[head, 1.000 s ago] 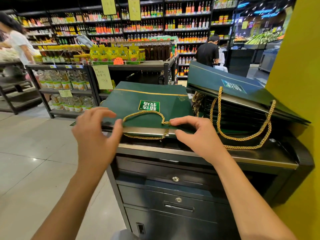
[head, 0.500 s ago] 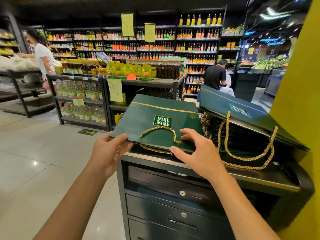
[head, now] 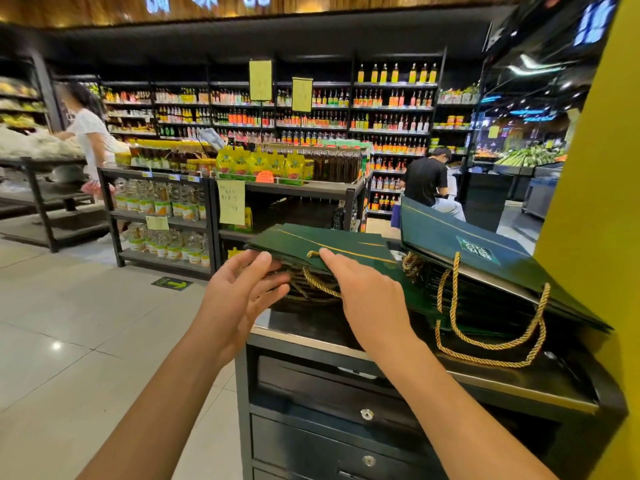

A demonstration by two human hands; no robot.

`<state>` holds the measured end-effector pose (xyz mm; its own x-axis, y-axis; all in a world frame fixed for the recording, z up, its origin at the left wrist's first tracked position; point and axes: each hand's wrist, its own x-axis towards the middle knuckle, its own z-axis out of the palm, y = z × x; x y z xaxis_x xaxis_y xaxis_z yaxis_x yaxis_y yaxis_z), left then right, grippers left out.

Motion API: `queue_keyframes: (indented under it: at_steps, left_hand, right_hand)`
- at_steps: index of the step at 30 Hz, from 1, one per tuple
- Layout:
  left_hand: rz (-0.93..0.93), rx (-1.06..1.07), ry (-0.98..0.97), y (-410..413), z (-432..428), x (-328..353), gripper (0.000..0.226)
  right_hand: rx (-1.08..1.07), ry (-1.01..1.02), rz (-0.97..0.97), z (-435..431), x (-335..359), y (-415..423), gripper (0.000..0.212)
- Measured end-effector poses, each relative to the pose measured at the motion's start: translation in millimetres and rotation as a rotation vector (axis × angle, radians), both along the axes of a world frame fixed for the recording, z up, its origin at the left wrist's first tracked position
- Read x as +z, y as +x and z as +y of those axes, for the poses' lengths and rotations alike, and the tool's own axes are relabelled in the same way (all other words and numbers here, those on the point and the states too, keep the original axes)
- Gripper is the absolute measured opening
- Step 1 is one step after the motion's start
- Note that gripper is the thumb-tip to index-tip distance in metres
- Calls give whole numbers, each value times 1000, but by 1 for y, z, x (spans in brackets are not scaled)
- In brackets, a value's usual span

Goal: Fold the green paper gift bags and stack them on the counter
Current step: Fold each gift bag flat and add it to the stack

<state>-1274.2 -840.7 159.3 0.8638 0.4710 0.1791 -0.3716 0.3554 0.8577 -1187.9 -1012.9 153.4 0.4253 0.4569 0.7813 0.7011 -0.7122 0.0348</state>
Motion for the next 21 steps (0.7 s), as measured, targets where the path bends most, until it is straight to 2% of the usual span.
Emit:
queue_keyframes:
  at_steps: [4, 10, 12, 14, 17, 21]
  left_hand:
    - [30, -38, 75, 2, -1, -4, 30]
    - [67, -84, 61, 7, -6, -14, 35]
    - [85, -102, 65, 9, -11, -15, 42]
    - [116, -123, 73, 12, -14, -16, 41]
    - [159, -167, 105, 13, -19, -17, 38]
    - [79, -202, 106, 9, -22, -14, 36]
  right_hand:
    - [27, 217, -98, -5, 16, 2, 64]
    - [184, 456, -74, -8, 30, -3, 70]
    - [276, 579, -26, -7, 33, -11, 59]
    - [336, 718, 12, -6, 37, -17, 38]
    - [482, 973, 312, -1, 43, -26, 23]
    - [692, 1281, 745, 14, 42, -30, 26]
